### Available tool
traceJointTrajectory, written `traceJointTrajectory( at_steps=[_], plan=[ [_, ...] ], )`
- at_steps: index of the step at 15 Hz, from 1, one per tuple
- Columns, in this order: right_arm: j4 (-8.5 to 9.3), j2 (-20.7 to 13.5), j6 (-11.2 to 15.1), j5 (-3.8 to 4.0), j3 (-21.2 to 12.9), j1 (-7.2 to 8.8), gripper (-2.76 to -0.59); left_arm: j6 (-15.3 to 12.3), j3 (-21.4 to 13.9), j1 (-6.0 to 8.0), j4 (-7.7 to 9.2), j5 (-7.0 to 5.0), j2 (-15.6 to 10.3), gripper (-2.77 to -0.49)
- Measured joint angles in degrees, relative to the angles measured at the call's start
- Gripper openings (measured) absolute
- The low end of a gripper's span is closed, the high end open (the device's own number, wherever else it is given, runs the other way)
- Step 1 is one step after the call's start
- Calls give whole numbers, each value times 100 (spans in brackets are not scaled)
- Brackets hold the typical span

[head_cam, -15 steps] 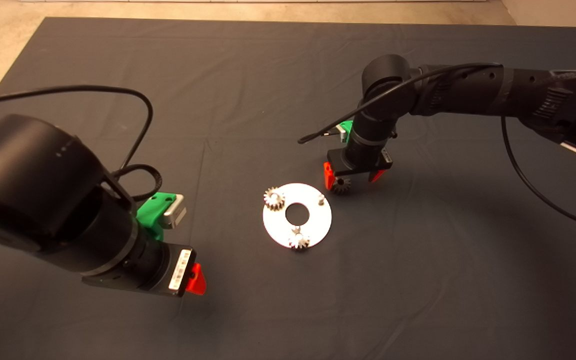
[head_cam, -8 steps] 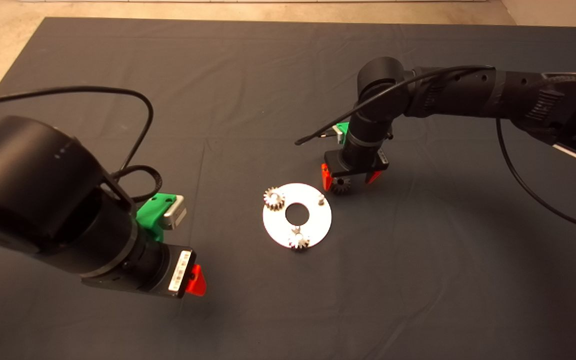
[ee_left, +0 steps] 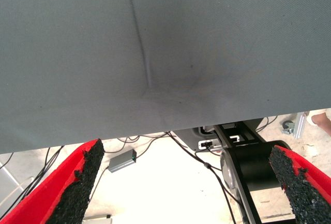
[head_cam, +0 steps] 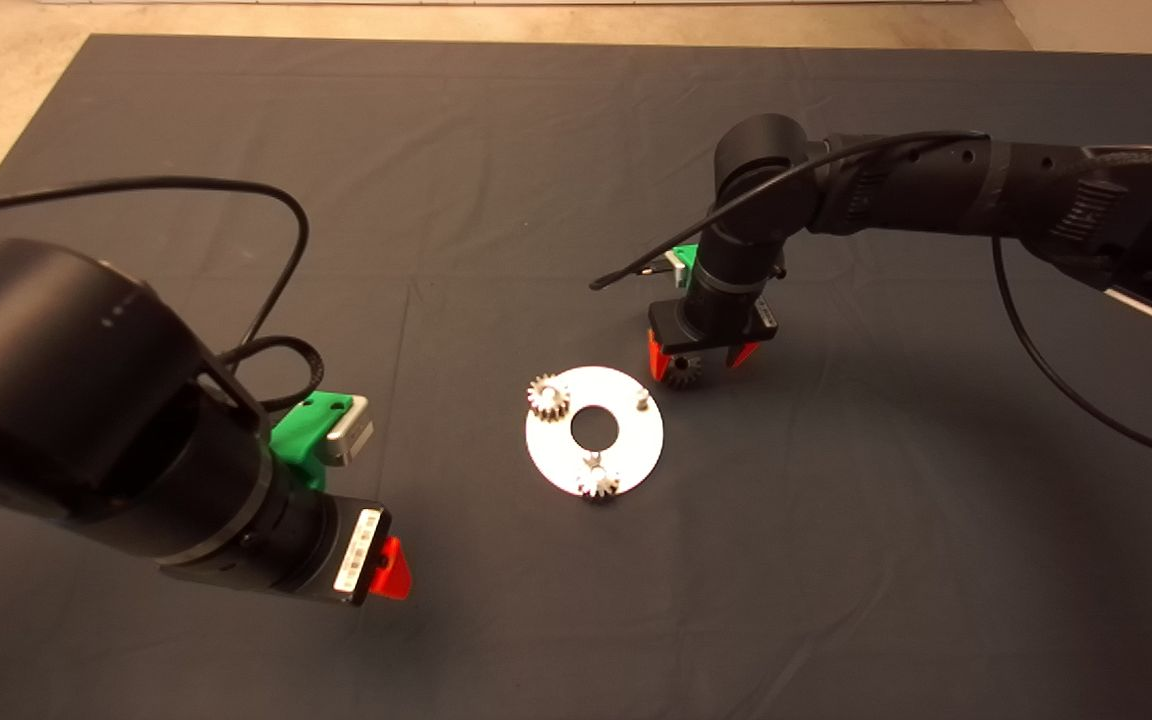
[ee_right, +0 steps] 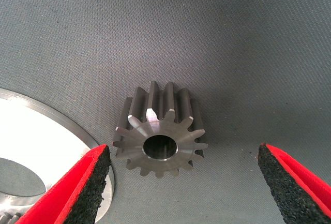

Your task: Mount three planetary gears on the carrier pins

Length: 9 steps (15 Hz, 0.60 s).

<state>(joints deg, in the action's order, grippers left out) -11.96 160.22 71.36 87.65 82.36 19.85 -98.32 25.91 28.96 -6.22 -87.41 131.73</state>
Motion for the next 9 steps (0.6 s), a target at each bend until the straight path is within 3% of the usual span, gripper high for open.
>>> traceJointTrajectory(
  at_steps=[2, 9],
  plan=[
    [-2, 12, 0, 0, 2, 0, -138, 0, -33, 0, 1, -2, -99, -93],
    [-31, 47, -65, 0, 68, -4, -140, 0, -94, 0, 0, -2, -179, -93]
  ],
)
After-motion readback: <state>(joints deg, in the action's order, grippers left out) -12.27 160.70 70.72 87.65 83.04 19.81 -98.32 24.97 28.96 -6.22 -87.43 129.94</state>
